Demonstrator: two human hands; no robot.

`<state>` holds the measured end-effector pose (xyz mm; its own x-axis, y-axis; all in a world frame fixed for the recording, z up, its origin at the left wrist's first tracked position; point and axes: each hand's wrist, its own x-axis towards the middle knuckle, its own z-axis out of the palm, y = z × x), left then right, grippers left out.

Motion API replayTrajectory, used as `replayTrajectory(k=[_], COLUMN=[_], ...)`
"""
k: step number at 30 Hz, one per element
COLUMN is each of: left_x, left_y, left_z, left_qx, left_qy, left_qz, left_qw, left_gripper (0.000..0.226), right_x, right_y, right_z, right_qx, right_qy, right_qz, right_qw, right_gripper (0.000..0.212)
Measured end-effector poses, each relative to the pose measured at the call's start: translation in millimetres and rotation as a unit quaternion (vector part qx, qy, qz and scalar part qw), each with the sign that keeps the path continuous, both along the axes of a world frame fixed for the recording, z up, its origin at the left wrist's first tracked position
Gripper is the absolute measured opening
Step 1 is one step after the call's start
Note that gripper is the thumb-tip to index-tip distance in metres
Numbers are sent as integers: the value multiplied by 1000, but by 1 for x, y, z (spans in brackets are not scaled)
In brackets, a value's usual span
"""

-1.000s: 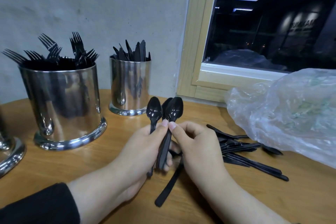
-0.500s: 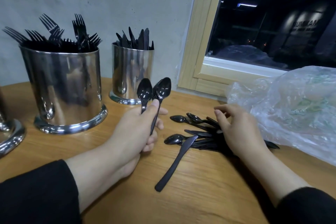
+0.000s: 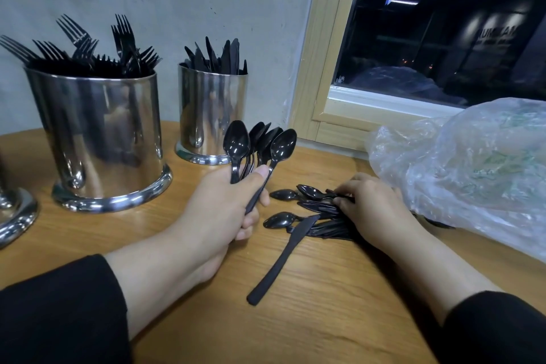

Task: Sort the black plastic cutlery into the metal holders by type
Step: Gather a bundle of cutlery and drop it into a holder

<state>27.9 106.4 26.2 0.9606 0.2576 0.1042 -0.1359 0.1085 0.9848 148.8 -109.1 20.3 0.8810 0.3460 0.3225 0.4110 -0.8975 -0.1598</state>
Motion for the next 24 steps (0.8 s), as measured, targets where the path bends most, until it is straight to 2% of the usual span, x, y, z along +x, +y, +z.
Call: replayTrajectory(k=[5, 9, 13, 17, 21, 24], left_x=[1, 2, 2, 0, 3, 5], left_y=[1, 2, 2, 1, 0, -2], left_z=[-1, -3, -2, -1, -2, -2], left_qx=[-1, -16, -21, -34, -74, -93], left_qy=[-7, -9, -16, -28, -24, -31], left_qz=[3, 8, 7, -1, 7, 3], left_qw=[1000, 1000, 1000, 999, 997, 995], left_gripper=[23, 35, 41, 27, 30, 48], right_x=[-1, -8, -23, -42, -69, -83], right_y=[0, 4, 15, 41, 71, 84], right_z=[0, 10, 19, 12, 5, 0], right_qx=[58, 171, 275, 317, 351, 362], right_qy=[-48, -87, -76, -41, 7, 42], right_qz=[26, 50, 80, 110, 152, 175], right_qw=[997, 980, 955, 941, 924, 915], right_gripper=[11, 12, 15, 32, 17, 15])
